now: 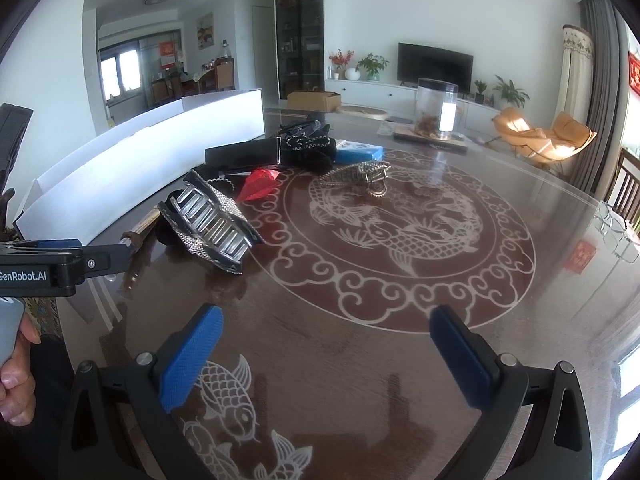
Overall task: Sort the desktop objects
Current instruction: 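Grasp the gold cosmetic tube with the left tool while the right tool grasps the silver claw clip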
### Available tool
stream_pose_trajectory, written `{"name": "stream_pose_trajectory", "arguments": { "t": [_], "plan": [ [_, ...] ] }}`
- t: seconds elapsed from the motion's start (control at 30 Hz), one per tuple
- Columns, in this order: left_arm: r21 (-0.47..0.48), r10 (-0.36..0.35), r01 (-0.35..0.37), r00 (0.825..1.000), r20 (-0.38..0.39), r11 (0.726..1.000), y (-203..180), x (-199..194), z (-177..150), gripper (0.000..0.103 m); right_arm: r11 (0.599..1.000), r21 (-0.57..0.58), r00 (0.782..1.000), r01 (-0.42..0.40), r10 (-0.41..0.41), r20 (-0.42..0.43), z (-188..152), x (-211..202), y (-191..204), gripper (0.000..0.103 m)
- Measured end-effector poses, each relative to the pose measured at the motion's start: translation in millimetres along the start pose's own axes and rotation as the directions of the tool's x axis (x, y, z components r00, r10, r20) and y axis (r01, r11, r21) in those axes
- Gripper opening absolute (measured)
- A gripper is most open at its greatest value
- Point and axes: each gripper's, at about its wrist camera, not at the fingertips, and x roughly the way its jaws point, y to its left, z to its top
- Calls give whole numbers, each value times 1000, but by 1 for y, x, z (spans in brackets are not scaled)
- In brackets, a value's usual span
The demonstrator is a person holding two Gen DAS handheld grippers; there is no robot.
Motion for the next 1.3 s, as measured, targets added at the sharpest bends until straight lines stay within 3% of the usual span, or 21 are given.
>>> {"name": "stream_pose_trajectory", "arguments": {
  "t": [0.17, 0.33, 0.4, 0.47, 0.53, 0.6, 0.67, 0.77, 0.9, 0.93, 0.97, 1.0, 1.03, 1.07, 1.17, 1.27, 1.3],
  "plan": [
    [-85, 3, -17, 986, -165, 996, 16, 32, 8, 103, 1000, 5, 1000, -2, 2, 3, 1, -1, -2, 103],
    [-47, 72, -82, 980, -184, 995, 12, 39, 13, 103, 1000, 8, 1000, -9, 9, 1, 1, -1, -3, 103],
    [-4, 132, -136, 968, -212, 991, 7, 43, 13, 103, 1000, 8, 1000, -13, 13, 0, 1, -1, -3, 103],
    [15, 146, -146, 963, -228, 989, 7, 45, 14, 103, 997, 5, 997, -81, 81, 6, 2, -2, -4, 103],
    [35, 140, -135, 959, -245, 990, 11, 45, 17, 103, 982, -81, 985, -173, 173, -6, 10, 3, 4, 103],
    [42, 136, -130, 955, -264, 991, 19, 46, 21, 103, 959, -219, 984, -178, 173, -44, 24, 15, 18, 103],
    [33, 139, -135, 950, -279, 990, 30, 45, 25, 103, 919, -293, 964, -262, 237, -118, 40, 34, 28, 103],
    [40, 137, -131, 948, -286, 991, 41, 44, 27, 103, 846, -331, 903, -417, 345, -257, 53, 68, 43, 103],
    [61, 131, -119, 949, -287, 991, 42, 41, 27, 103, 801, -409, 889, -437, 317, -330, 55, 106, 71, 103],
    [59, 132, -120, 949, -286, 991, 42, 41, 28, 103, 798, -407, 885, -446, 324, -334, 56, 113, 75, 99],
    [53, 134, -124, 950, -283, 991, 43, 42, 29, 103, 797, -396, 881, -455, 338, -331, 58, 117, 78, 87],
    [39, 137, -132, 950, -280, 991, 44, 42, 31, 103, 804, -388, 885, -449, 342, -316, 60, 120, 79, 82],
    [25, 142, -141, 951, -274, 990, 45, 42, 33, 103, 818, -378, 894, -433, 336, -297, 63, 121, 79, 62],
    [13, 147, -149, 951, -270, 989, 46, 43, 35, 103, 831, -354, 896, -429, 342, -285, 65, 121, 76, 54],
    [-12, 155, -162, 958, -242, 987, 47, 46, 44, 103, 867, -304, 909, -394, 318, -270, 62, 118, 65, 54],
    [60, 120, -111, 977, -174, 992, 35, 47, 46, 103, 889, -289, 923, -354, 282, -264, 54, 107, 46, 54],
    [85, 105, -93, 982, -158, 992, 30, 44, 47, 89, 898, -277, 926, -342, 271, -264, 50, 101, 37, 54]
  ]
}}
